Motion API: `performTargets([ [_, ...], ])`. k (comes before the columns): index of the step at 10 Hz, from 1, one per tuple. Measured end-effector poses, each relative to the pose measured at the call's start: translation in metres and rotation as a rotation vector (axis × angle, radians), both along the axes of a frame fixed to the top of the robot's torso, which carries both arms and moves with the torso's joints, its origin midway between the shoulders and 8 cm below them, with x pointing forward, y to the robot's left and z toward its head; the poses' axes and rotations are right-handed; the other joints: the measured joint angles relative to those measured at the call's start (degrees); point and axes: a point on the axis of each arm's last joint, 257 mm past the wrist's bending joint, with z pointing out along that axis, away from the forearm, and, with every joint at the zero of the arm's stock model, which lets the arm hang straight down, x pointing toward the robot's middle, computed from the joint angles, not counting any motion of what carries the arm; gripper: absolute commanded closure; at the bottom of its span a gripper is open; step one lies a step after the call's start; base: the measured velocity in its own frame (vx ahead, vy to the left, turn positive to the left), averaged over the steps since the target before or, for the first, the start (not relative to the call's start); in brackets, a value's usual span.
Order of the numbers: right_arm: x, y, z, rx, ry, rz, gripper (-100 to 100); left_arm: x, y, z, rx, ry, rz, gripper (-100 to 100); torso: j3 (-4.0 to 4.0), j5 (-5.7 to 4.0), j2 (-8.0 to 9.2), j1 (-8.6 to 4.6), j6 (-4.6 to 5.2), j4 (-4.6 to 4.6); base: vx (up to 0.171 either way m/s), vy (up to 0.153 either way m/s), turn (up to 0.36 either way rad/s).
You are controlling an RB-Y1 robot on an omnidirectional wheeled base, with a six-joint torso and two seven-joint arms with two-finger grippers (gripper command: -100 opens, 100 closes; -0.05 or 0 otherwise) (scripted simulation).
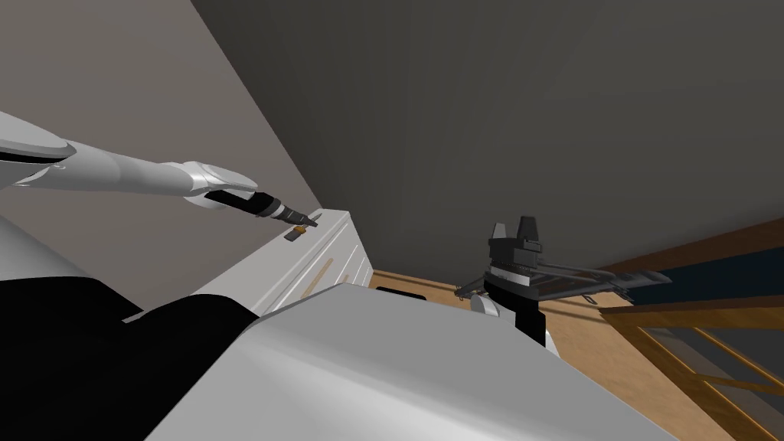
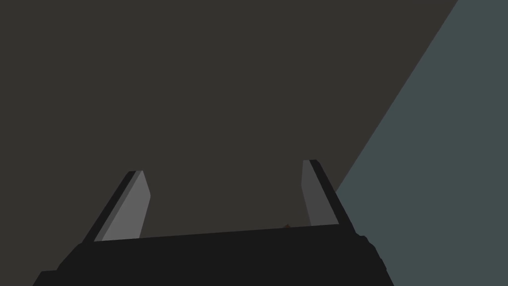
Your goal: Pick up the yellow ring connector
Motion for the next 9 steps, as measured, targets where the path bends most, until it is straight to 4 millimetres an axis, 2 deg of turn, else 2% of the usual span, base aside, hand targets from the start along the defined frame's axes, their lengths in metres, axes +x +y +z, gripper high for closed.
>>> performTargets([
  [1,0.0,0.0,0.0,0.0,0.0,0.0,0,-0.0004,0.0011,-0.0007,0.002,-0.001,0.001,100,0.02,-0.01,0.02,0.02,-0.03,0.01,0.0,0.0,0.0],
  [5,0.0,0.0,0.0,0.0,0.0,0.0,0,-0.0012,0.0018,-0.001,0.002,0.002,0.005,100,0.09,0.18,0.13,0.24,0.05,0.07,0.0,0.001,0.003],
  [6,0.0,0.0,0.0,0.0,0.0,0.0,0,-0.0011,0.0019,-0.0009,0.002,0.001,0.005,0,0.09,0.2,0.12,0.27,0.05,0.06,0.0,0.0,0.0],
  [7,0.0,0.0,0.0,0.0,0.0,0.0,0,-0.001,0.0018,-0.0009,0.002,0.001,0.005,100,0.07,0.22,0.11,0.3,0.05,0.05,-0.013,0.013,0.182],
  [8,0.0,-0.0001,0.0,0.0,0.0,0.0,0,0.0069,-0.0023,0.0067,0.004,-0.002,-0.008,100,0.11,0.19,0.14,0.36,-0.03,0.08,-0.005,0.007,0.046],
  [9,0.0,0.0,0.0,0.0,0.0,0.0,0,0.0079,-0.0033,0.0081,0.003,-0.002,-0.011,0,0.09,0.23,0.14,0.35,0.02,0.04,0.0,0.0,0.0],
])
